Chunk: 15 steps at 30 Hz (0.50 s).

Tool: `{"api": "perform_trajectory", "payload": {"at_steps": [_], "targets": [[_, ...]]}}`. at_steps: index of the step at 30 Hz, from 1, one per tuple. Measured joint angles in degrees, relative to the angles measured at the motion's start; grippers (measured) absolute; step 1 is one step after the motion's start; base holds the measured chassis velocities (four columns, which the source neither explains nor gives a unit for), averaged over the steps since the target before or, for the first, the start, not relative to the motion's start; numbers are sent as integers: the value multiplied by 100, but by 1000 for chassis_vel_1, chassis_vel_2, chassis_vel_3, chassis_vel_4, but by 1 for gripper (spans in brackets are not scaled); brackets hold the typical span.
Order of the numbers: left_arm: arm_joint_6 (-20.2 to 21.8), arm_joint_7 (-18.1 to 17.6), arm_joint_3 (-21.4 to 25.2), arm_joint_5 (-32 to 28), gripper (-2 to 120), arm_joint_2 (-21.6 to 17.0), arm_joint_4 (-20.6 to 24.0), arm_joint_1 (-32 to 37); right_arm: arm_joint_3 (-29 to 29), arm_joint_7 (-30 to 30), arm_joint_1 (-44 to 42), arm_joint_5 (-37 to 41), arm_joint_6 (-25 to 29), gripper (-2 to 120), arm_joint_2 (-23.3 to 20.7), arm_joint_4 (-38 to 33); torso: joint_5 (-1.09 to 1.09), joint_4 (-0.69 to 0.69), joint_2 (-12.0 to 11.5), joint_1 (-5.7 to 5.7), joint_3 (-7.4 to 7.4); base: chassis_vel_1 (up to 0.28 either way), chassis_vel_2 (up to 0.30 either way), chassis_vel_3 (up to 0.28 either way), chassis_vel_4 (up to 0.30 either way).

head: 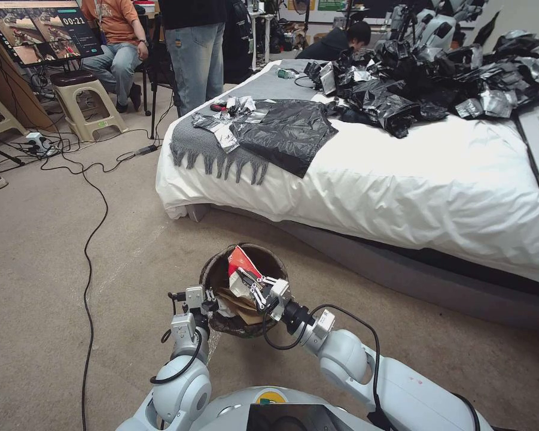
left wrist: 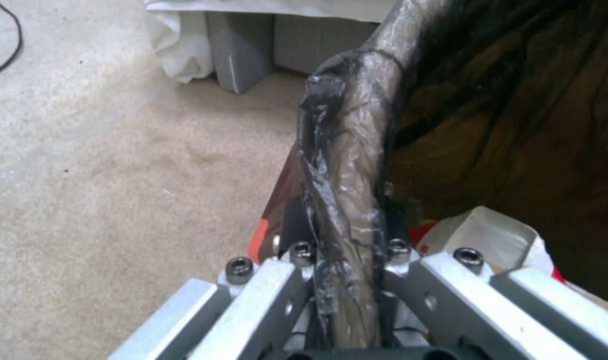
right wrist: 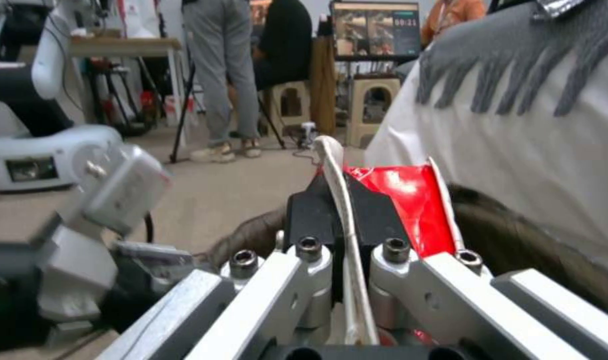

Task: Pick up the trash bin, then pick up the garbage from the floor and place it into the trash bin.

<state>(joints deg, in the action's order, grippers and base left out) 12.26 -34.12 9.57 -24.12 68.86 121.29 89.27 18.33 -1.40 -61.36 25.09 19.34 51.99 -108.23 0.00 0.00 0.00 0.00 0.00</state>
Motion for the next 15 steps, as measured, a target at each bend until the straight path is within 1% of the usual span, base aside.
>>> {"api": "perform_trajectory", "payload": {"at_steps": [2, 4, 5, 7, 9, 11, 12, 13, 15], "targets": [[-1, -1, 4, -6, 2, -1, 3, -4, 8, 19, 21, -50, 14, 1, 10, 79, 0, 0, 0, 0, 0, 0, 0, 0, 0], [-3, -4, 10, -15, 2, -5, 4, -11, 16, 69, 43, -107, 33, 11, 24, 171, 0, 0, 0, 0, 0, 0, 0, 0, 0], [-3, -4, 10, -15, 2, -5, 4, -11, 16, 69, 43, -107, 33, 11, 24, 171, 0, 0, 0, 0, 0, 0, 0, 0, 0], [-4, -6, 10, -22, 2, -6, 4, -20, 11, 105, 51, -150, 51, 22, 46, 223, 0, 0, 0, 0, 0, 0, 0, 0, 0], [-4, -6, 10, -25, 2, -6, 4, -22, 8, 113, 51, -150, 51, 24, 51, 223, 0, 0, 0, 0, 0, 0, 0, 0, 0], [-5, -11, 7, -35, 2, -5, 4, -33, -6, 126, 48, -150, 46, 36, 58, 218, 0, 0, 0, 0, 0, 0, 0, 0, 0], [-5, -13, 6, -38, 2, -5, 4, -35, -8, 130, 43, -150, 41, 39, 58, 202, 0, 0, 0, 0, 0, 0, 0, 0, 0], [-5, -13, 6, -38, 2, -5, 4, -35, -8, 130, 43, -150, 41, 39, 58, 202, 0, 0, 0, 0, 0, 0, 0, 0, 0], [-6, -16, 6, -42, 2, -9, 3, -35, -9, 144, 32, -149, 30, 50, 59, 177, 0, 0, 0, 0, 0, 0, 0, 0, 0]]}}
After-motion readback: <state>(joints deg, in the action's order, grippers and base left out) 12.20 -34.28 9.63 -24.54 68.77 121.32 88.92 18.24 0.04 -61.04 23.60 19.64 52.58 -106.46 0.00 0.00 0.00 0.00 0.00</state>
